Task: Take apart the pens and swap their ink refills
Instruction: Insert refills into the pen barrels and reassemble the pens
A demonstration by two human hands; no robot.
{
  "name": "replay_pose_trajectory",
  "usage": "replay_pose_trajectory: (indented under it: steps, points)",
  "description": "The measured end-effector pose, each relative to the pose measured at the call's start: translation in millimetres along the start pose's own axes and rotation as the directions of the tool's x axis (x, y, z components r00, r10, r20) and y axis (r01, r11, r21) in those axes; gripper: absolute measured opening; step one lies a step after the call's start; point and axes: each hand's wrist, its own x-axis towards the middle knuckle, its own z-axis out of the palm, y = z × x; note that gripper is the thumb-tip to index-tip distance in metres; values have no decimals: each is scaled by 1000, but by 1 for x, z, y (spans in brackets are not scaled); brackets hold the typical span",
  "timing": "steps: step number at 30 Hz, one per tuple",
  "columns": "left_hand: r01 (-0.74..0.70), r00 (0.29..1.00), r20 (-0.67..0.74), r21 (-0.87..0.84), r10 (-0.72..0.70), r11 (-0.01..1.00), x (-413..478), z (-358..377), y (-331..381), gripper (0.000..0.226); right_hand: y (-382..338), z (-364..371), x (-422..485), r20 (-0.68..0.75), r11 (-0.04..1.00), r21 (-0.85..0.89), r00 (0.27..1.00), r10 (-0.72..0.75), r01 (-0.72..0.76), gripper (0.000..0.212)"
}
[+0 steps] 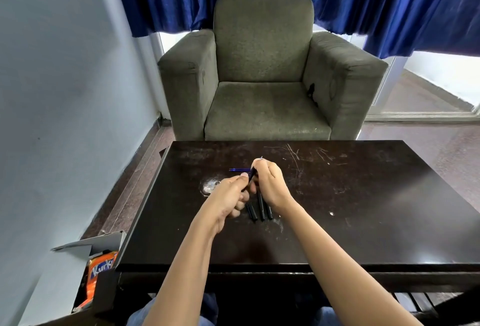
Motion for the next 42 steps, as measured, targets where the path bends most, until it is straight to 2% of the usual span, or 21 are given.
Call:
replay_pose_trajectory:
  steps: [2,4,7,10,14,17,21,25,27,31,36,42]
  points:
    - [12,999,48,-65,-9,998,-2,-1,2,39,-2,-1,0,29,998,40,999,-40,39,34]
    - [3,1000,27,-55,-2,998,-2,-3,3,38,-5,-2,-2,57,998,40,997,-55,53,35]
    - [-12,998,-65,50,16,999,0,-3,0,37,-3,1,-2,36,999,26,998,-45,45,36]
    - [-13,991,-131,136,31,991,3,-2,-3,39,0,-1,1,24,995,101,1000,-18,16,29]
    - [-25,984,-169,174,55,984,4,-2,-5,33,-4,-6,4,170,915,368,979,109,-166,13]
    - [-29,980,-188,201,68,979,5,-3,-6,27,-6,-9,4,240,829,465,946,219,-310,21]
    - [-60,979,-176,210,98,976,4,-3,-6,23,-6,-6,2,222,830,459,945,239,-317,7]
    - [-68,967,-221,249,125,966,5,-4,-8,29,-7,-8,3,254,755,557,936,243,-346,26]
    - [-68,963,-236,258,131,964,7,-4,-9,31,-10,-9,3,279,728,577,927,252,-372,26]
    - [-56,966,-231,258,117,965,8,-4,-10,30,-9,-8,1,253,765,535,932,257,-357,11]
    - [-57,961,-242,297,133,953,11,-6,-12,32,-8,-10,4,262,745,562,932,251,-359,25]
    - [-70,964,-228,272,135,960,10,-6,-12,25,-7,-8,2,248,770,529,932,263,-357,16]
